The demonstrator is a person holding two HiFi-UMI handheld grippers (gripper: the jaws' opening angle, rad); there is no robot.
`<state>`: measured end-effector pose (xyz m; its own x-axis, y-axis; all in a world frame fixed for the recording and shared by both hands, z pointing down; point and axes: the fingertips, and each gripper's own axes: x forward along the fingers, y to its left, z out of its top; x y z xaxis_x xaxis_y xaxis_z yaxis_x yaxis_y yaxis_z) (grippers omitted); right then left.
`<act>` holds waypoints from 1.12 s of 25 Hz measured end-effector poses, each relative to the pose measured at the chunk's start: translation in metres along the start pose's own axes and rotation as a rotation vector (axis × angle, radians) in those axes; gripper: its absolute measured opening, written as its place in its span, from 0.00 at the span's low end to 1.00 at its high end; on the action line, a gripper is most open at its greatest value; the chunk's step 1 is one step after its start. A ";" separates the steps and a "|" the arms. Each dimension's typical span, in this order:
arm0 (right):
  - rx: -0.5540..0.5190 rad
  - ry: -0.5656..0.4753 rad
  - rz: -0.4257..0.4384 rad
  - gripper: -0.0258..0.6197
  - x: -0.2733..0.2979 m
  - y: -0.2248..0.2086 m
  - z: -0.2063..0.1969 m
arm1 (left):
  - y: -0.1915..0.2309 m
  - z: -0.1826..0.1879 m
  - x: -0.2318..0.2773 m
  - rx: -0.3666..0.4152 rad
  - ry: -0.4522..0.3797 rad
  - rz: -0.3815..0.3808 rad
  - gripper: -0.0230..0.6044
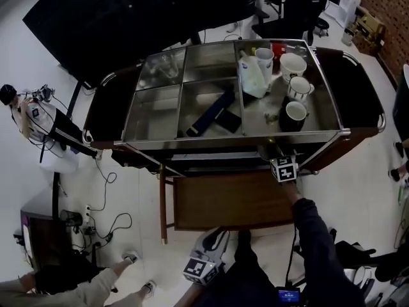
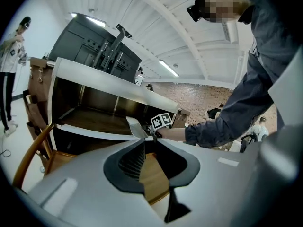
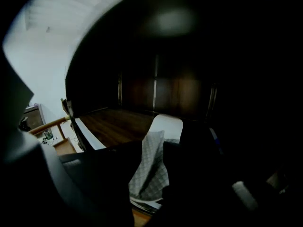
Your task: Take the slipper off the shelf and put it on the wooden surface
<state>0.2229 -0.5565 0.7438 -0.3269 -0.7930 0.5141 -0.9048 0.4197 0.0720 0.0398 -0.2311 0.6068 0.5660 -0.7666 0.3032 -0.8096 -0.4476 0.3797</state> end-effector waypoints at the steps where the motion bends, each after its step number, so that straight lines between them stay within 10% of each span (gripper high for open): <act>1: 0.002 0.024 -0.007 0.24 0.015 -0.007 -0.003 | 0.002 -0.001 0.002 0.000 -0.003 0.004 0.17; 9: -0.053 0.162 0.011 0.06 0.066 -0.006 -0.020 | 0.008 -0.010 0.017 -0.002 0.010 0.009 0.16; 18: -0.041 -0.069 0.034 0.05 -0.076 0.053 -0.006 | -0.014 -0.024 0.017 -0.012 0.007 -0.058 0.16; 28: -0.011 0.209 -0.061 0.05 -0.154 0.136 -0.223 | -0.026 -0.044 -0.026 0.020 0.010 -0.087 0.16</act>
<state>0.2107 -0.2791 0.8650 -0.2072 -0.7089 0.6742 -0.9178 0.3795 0.1170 0.0526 -0.1790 0.6272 0.6359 -0.7198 0.2783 -0.7602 -0.5219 0.3871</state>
